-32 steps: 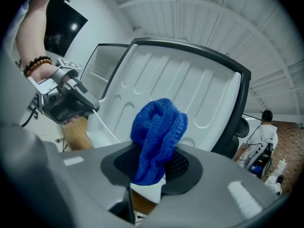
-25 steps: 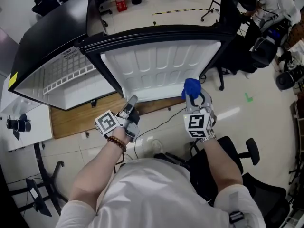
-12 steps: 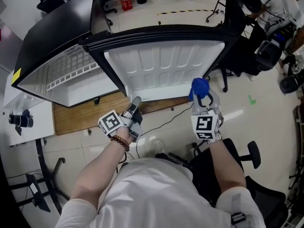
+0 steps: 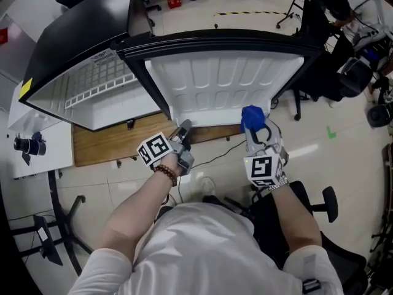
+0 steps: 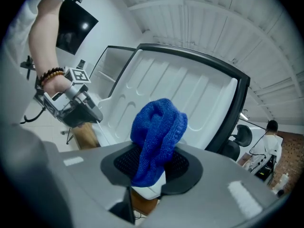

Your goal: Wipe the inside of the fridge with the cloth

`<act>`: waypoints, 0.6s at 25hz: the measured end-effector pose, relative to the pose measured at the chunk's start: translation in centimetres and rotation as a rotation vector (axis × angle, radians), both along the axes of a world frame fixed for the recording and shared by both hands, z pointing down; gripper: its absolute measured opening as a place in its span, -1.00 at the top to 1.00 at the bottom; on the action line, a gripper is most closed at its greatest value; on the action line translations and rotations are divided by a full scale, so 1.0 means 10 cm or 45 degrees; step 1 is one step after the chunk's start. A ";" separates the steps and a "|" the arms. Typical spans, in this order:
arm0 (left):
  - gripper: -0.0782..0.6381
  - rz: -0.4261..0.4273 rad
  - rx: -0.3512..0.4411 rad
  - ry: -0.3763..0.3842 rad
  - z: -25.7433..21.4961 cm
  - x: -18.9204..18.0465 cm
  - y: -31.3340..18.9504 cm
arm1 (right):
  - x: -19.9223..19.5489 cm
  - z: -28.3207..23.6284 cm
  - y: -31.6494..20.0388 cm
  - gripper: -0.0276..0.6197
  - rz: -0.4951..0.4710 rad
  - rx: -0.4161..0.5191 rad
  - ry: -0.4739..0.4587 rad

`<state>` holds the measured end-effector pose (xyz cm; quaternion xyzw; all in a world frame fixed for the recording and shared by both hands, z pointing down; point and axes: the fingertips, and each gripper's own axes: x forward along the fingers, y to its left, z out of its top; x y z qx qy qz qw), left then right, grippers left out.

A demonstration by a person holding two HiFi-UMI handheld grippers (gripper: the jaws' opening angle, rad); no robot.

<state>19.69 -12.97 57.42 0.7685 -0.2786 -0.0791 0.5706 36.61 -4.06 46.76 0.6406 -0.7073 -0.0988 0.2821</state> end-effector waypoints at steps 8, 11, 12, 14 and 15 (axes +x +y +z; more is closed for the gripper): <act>0.62 -0.033 -0.013 -0.033 0.08 0.08 -0.13 | -0.22 0.05 -0.09 0.56 -0.080 -0.014 0.002; 0.59 -0.026 -0.017 -0.034 0.09 0.12 -0.13 | -0.26 0.05 -0.13 0.56 -0.094 -0.013 -0.003; 0.57 -0.021 -0.021 -0.032 0.10 0.14 -0.13 | -0.26 0.05 -0.13 0.56 -0.096 -0.013 -0.006; 0.53 -0.005 -0.033 -0.025 0.11 0.16 -0.10 | -0.27 0.06 -0.15 0.56 -0.101 -0.016 -0.011; 0.50 0.004 -0.040 -0.020 0.12 0.17 -0.08 | -0.27 0.06 -0.15 0.56 -0.104 -0.018 -0.013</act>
